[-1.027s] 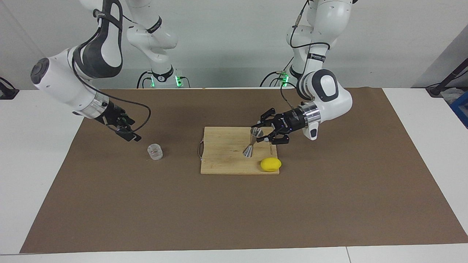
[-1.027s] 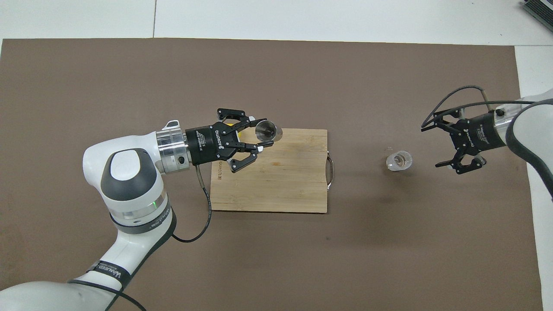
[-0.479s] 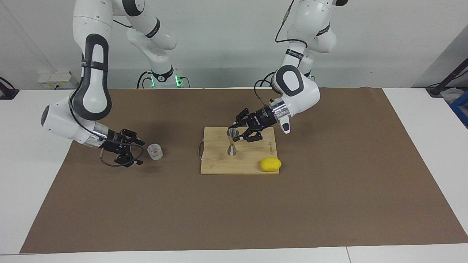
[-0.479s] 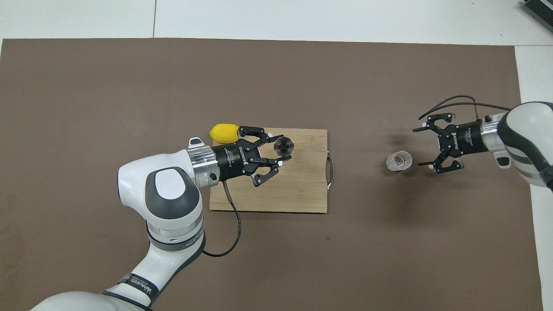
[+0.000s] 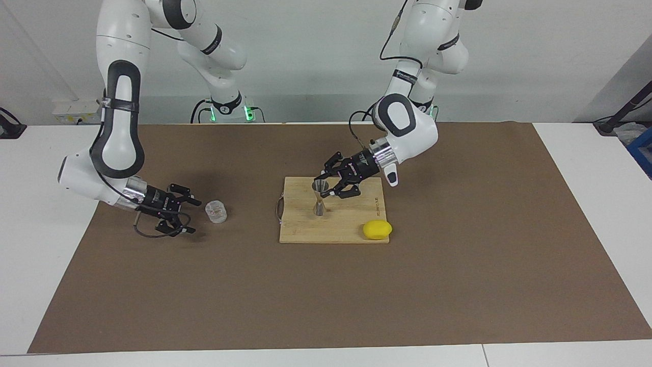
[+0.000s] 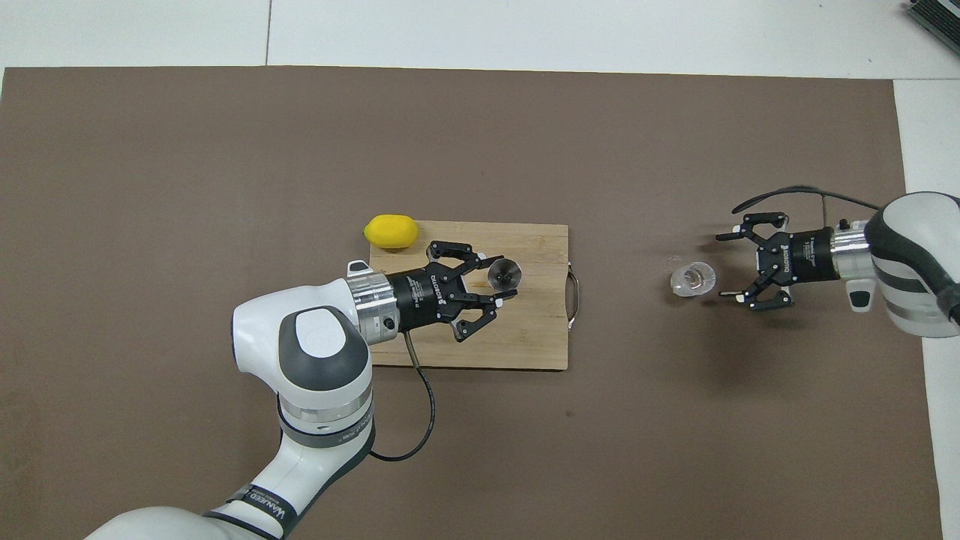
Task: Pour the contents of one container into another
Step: 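Lower the cup with the left gripper while the right gripper grasps the glass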
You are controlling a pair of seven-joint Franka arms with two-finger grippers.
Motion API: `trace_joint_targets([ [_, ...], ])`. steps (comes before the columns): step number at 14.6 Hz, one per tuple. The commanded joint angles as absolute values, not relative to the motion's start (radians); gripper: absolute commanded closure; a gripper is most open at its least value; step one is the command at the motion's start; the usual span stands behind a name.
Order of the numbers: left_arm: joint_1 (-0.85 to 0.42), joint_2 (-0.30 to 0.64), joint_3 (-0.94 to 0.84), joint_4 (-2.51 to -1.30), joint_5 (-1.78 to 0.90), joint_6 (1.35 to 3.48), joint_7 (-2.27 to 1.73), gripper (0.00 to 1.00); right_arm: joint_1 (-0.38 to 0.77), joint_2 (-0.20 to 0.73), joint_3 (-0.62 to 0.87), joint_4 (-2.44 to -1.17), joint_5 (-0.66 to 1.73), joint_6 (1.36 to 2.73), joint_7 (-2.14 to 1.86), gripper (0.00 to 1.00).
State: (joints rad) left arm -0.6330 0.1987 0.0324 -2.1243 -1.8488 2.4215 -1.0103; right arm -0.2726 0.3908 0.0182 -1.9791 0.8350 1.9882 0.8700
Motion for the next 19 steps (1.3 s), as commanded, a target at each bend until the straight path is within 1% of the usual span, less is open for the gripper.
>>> trace_joint_targets([
  [1, -0.655, 0.202, 0.046, -2.138, -1.888, 2.437, -0.999, 1.00, -0.250, 0.354, 0.023, -2.054, 0.906, 2.034, 0.816, 0.00],
  [3, -0.655, 0.210, 0.046, -2.138, -1.890, 2.436, -0.997, 1.00, -0.227, 0.351, 0.023, -2.074, 0.937, 2.043, 0.793, 0.00],
  [6, -0.655, 0.213, 0.046, -2.154, -1.901, 2.433, -0.999, 1.00, -0.226, 0.347, 0.023, -2.077, 0.939, 2.043, 0.772, 0.00],
  [8, -0.655, 0.218, 0.048, -2.157, -1.908, 2.431, -0.997, 1.00, -0.224, 0.347, 0.023, -2.075, 0.939, 2.043, 0.772, 0.10],
  [10, -0.655, 0.225, 0.048, -2.154, -1.908, 2.431, -0.997, 1.00, -0.224, 0.347, 0.023, -2.079, 0.939, 2.046, 0.772, 0.10],
  [11, -0.655, 0.225, 0.048, -2.154, -1.916, 2.433, -0.999, 0.48, -0.224, 0.347, 0.023, -2.085, 0.940, 2.054, 0.772, 0.11],
  [12, -0.655, 0.225, 0.048, -2.154, -1.925, 2.433, -0.999, 0.00, -0.224, 0.345, 0.023, -2.091, 0.940, 2.063, 0.772, 0.12],
  [14, -0.663, 0.225, 0.048, -2.154, -1.928, 2.433, -1.000, 0.00, -0.221, 0.345, 0.025, -2.092, 0.940, 2.068, 0.772, 0.13],
  [17, -0.672, 0.222, 0.046, -2.149, -1.928, 2.433, -0.999, 0.00, -0.219, 0.344, 0.025, -2.098, 0.940, 2.069, 0.773, 0.20],
  [18, -0.684, 0.215, 0.048, -2.149, -1.928, 2.431, -1.000, 0.00, -0.219, 0.344, 0.025, -2.098, 0.940, 2.069, 0.775, 0.26],
  [19, -0.687, 0.209, 0.048, -2.149, -1.928, 2.431, -1.000, 0.00, -0.213, 0.344, 0.025, -2.097, 0.940, 2.068, 0.778, 0.36],
])
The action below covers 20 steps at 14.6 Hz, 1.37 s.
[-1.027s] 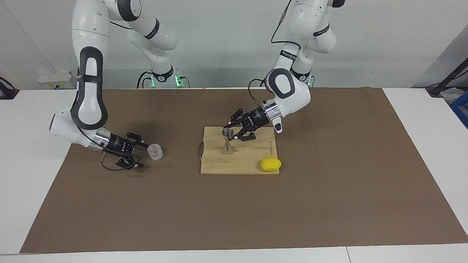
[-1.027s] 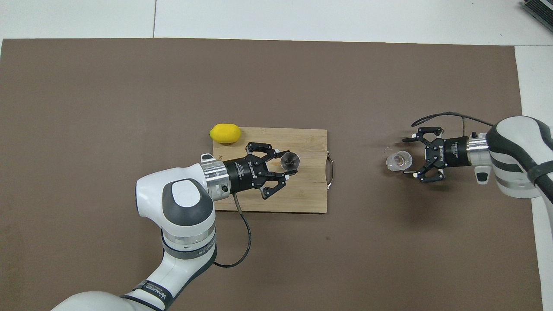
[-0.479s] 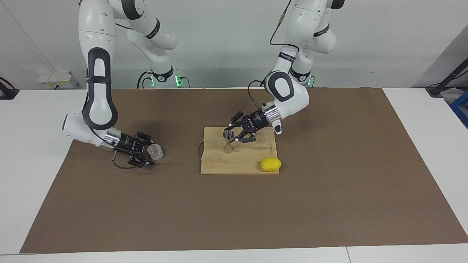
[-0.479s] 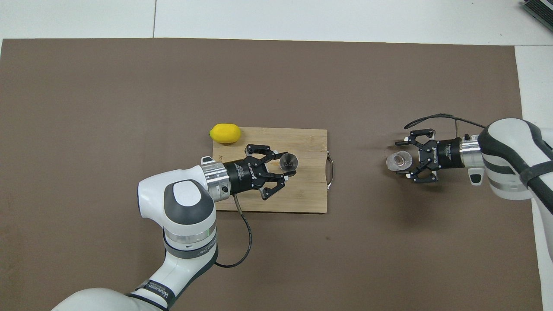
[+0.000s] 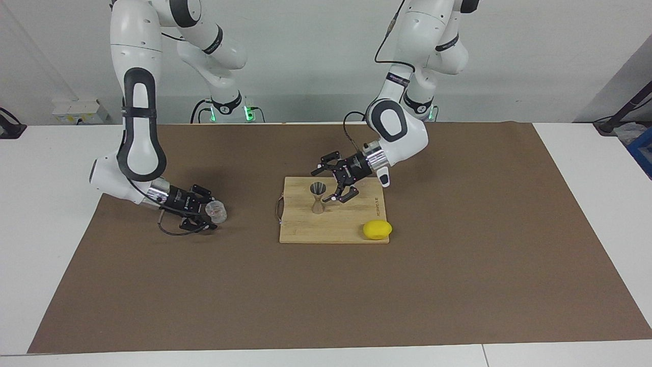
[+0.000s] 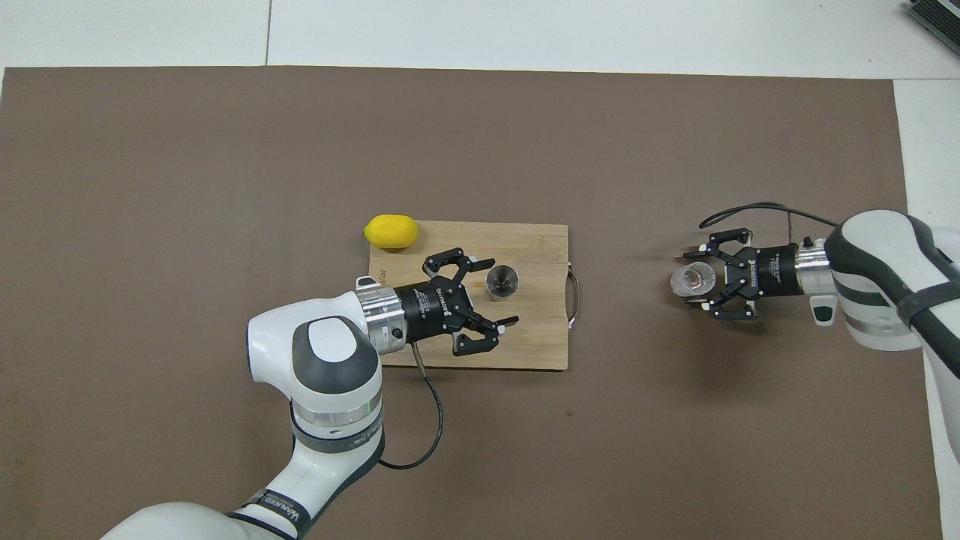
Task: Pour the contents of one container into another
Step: 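Lower the cup with the left gripper while the right gripper grasps the glass, then open the left gripper and withdraw while the right gripper lifts the glass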
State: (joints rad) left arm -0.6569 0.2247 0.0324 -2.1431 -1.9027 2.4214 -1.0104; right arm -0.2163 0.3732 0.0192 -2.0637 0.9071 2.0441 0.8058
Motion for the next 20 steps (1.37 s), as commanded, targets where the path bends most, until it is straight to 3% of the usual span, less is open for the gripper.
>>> trace_joint_targets([
  [1, -0.686, 0.203, 0.048, -2.146, -1.925, 2.431, -1.000, 0.00, -0.207, 0.344, 0.023, -2.095, 0.940, 2.066, 0.784, 0.46],
  [4, -0.670, 0.160, 0.048, -2.141, -1.918, 2.431, -1.008, 0.00, -0.209, 0.336, 0.023, -2.085, 0.940, 2.054, 0.853, 1.00],
  [10, -0.612, 0.094, 0.060, -2.057, -1.847, 2.577, -1.032, 0.00, -0.160, 0.249, 0.031, -2.057, 0.923, 2.060, 0.980, 1.00],
  [16, -0.526, 0.028, 0.063, -2.036, -1.659, 2.914, -1.031, 0.00, 0.010, 0.233, 0.026, -1.976, 0.818, 2.072, 1.100, 1.00],
  [20, -0.407, 0.006, 0.063, -2.034, -1.481, 2.939, -1.032, 0.00, 0.129, 0.245, 0.029, -1.916, 0.678, 2.108, 1.178, 1.00],
])
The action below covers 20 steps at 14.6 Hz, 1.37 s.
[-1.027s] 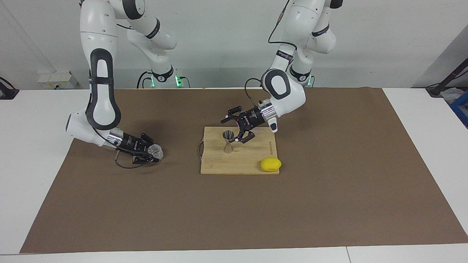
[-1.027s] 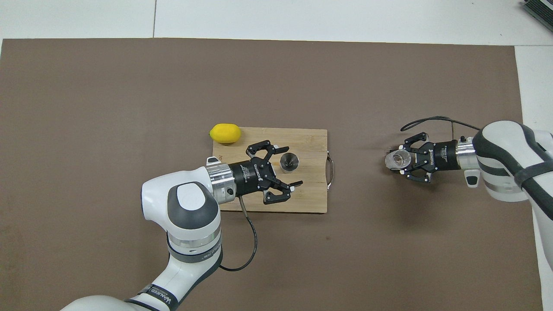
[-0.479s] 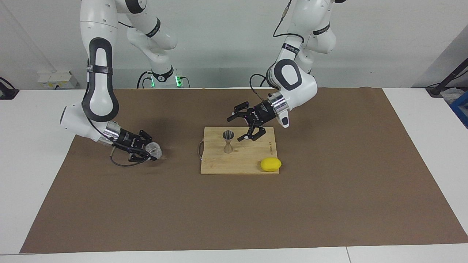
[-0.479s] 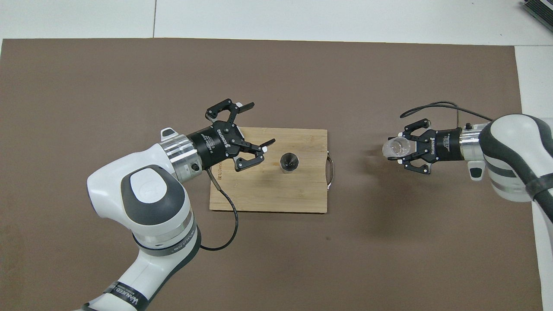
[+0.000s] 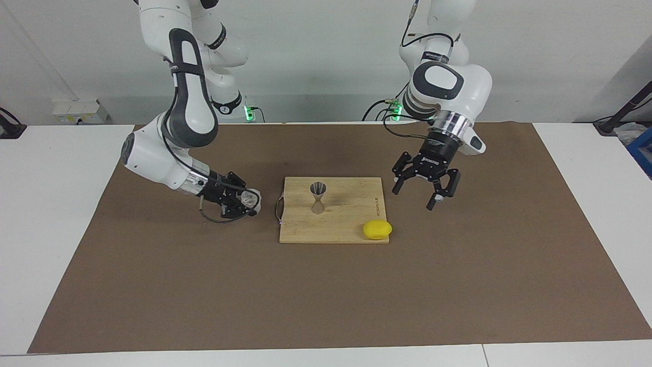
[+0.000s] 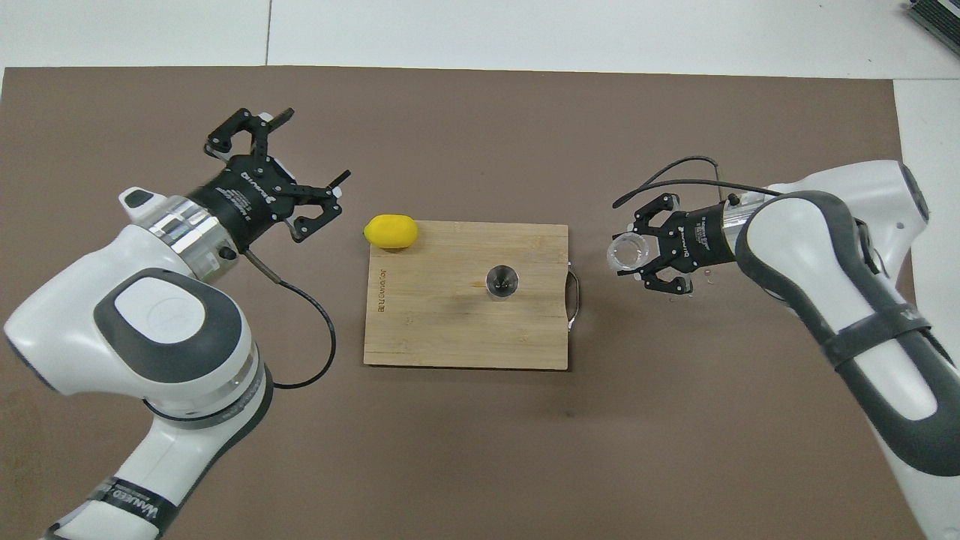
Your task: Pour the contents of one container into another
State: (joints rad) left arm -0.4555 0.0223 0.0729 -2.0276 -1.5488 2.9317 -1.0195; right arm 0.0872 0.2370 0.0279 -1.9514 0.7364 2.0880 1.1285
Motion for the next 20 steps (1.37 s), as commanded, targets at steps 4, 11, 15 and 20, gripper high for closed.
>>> trace_joint_targets([
  [4, -0.295, 0.015, 0.066, -1.997, -1.249, 2.795, -1.031, 0.00, 0.227, 0.268, 0.029, -1.838, 0.569, 2.106, 1.323, 1.00],
  [11, -0.186, 0.028, 0.066, -1.887, -0.717, 2.406, -1.022, 0.00, 0.347, 0.293, 0.031, -1.761, 0.344, 2.108, 1.535, 1.00],
  [15, -0.167, 0.025, 0.066, -1.838, -0.371, 2.249, -1.012, 0.00, 0.377, 0.298, 0.031, -1.737, 0.258, 2.103, 1.603, 1.00],
  [20, -0.140, -0.035, 0.066, -1.838, -0.088, 2.076, -0.849, 0.00, 0.425, 0.308, 0.031, -1.704, 0.103, 2.080, 1.680, 1.00],
])
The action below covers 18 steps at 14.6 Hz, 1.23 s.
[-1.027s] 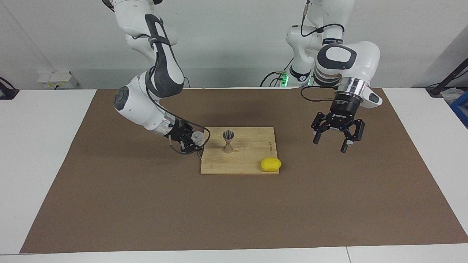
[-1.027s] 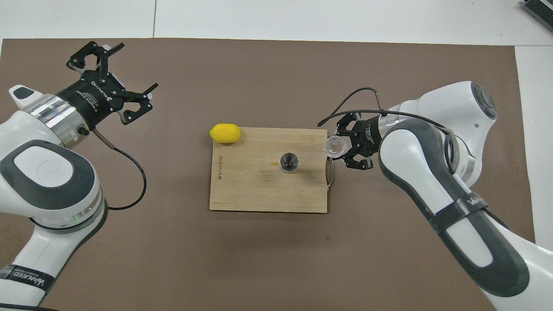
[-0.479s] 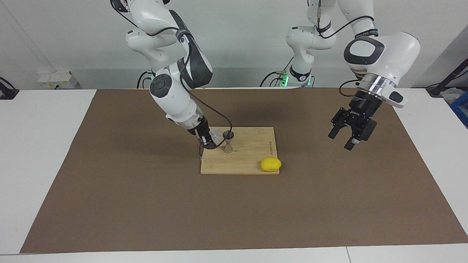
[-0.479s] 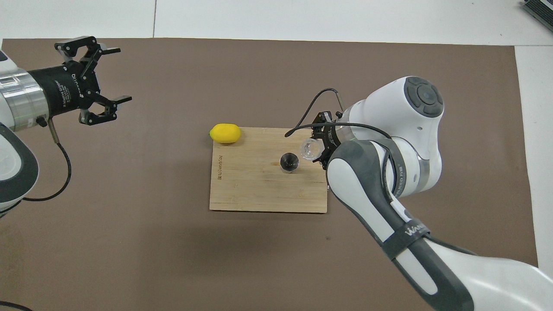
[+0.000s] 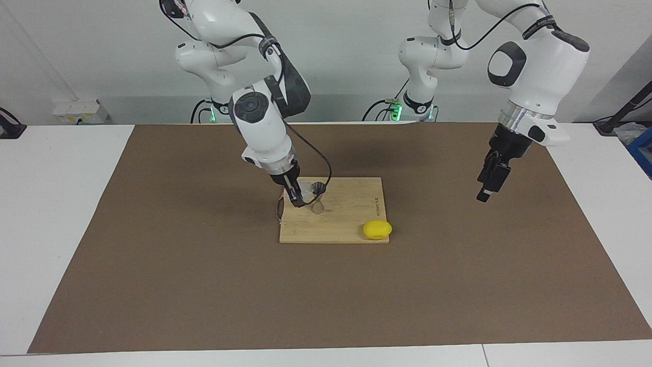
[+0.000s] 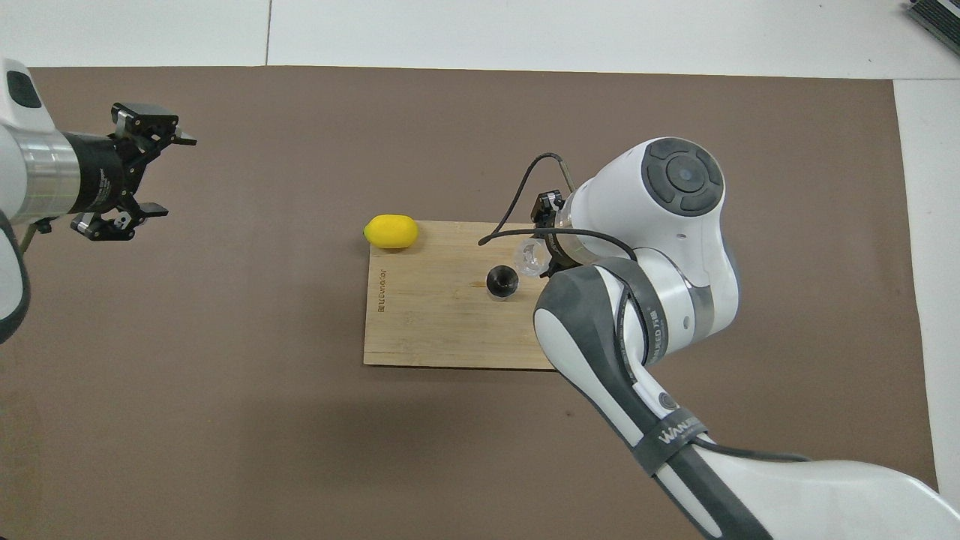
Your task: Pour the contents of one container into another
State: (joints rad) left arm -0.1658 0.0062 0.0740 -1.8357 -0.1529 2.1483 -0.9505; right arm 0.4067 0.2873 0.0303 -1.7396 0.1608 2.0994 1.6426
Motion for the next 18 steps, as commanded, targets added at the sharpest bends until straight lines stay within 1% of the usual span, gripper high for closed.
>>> trace_joint_targets([
  [1, -0.112, -0.050, 0.061, -1.842, -0.078, 2.048, -0.757, 0.00, 0.431, 0.308, 0.031, -1.704, 0.091, 2.080, 1.681, 1.00],
  [6, -0.081, -0.061, 0.063, -1.819, -0.075, 1.921, -0.349, 0.00, 0.472, 0.307, 0.031, -1.704, -0.020, 2.077, 1.698, 1.00],
  [10, -0.095, -0.063, 0.057, -1.758, -0.048, 1.778, -0.116, 0.00, 0.491, 0.305, 0.031, -1.704, -0.107, 2.068, 1.710, 1.00],
  [13, -0.063, -0.049, 0.011, -1.660, -0.031, 1.649, -0.061, 0.00, 0.511, 0.301, 0.031, -1.704, -0.181, 2.051, 1.710, 1.00],
  [15, 0.024, -0.048, -0.092, -1.623, -0.031, 1.600, -0.034, 0.00, 0.511, 0.301, 0.034, -1.704, -0.212, 2.039, 1.710, 1.00],
  [16, 0.028, -0.045, -0.098, -1.602, -0.032, 1.586, -0.032, 0.00, 0.511, 0.299, 0.035, -1.704, -0.225, 2.037, 1.710, 1.00],
  [18, 0.018, -0.054, -0.095, -1.597, -0.032, 1.559, -0.029, 0.00, 0.521, 0.298, 0.037, -1.704, -0.232, 2.036, 1.710, 1.00],
])
